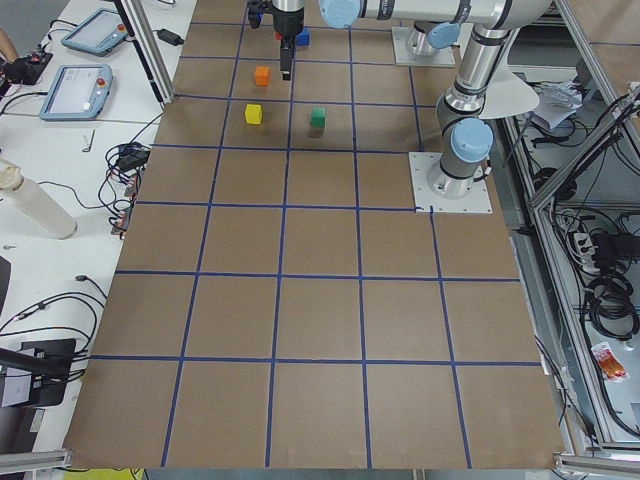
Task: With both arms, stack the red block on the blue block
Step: 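Carry the red cube over the blue cube with the right gripper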
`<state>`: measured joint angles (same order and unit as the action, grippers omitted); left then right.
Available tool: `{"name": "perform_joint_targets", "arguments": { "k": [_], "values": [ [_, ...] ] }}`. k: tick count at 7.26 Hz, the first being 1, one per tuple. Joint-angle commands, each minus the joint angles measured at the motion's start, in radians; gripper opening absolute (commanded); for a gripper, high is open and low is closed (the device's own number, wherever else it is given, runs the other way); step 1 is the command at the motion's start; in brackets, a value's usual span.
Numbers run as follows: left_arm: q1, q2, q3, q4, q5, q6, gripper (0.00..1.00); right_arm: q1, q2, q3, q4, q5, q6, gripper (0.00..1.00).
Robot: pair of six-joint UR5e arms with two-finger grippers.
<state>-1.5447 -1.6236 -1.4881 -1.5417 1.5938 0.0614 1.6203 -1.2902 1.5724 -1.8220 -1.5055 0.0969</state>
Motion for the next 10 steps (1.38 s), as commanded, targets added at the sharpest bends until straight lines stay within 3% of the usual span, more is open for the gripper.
{"name": "perform_joint_targets", "arguments": {
  "k": [1, 3, 6, 8, 10],
  "values": [
    [0.0, 0.002, -0.003, 0.0, 0.0, 0.0, 1.0, -0.132, -0.058, 0.105, -0.009, -0.002, -0.22, 0.0],
    [0.0, 0.002, -0.004, 0.0, 0.0, 0.0, 1.0, -0.163, -0.076, 0.153, -0.008, -0.102, -0.3, 0.0],
    [0.0, 0.001, -0.003, 0.0, 0.0, 0.0, 1.0, -0.245, -0.08, 0.208, -0.091, -0.108, -0.461, 0.0],
    [0.0, 0.001, -0.003, 0.0, 0.0, 0.0, 1.0, -0.292, -0.08, 0.247, -0.112, -0.098, -0.499, 0.0],
    [0.0, 0.001, -0.004, 0.0, 0.0, 0.0, 1.0, -0.292, -0.078, 0.296, -0.209, -0.098, -0.514, 0.0]
  ]
}}
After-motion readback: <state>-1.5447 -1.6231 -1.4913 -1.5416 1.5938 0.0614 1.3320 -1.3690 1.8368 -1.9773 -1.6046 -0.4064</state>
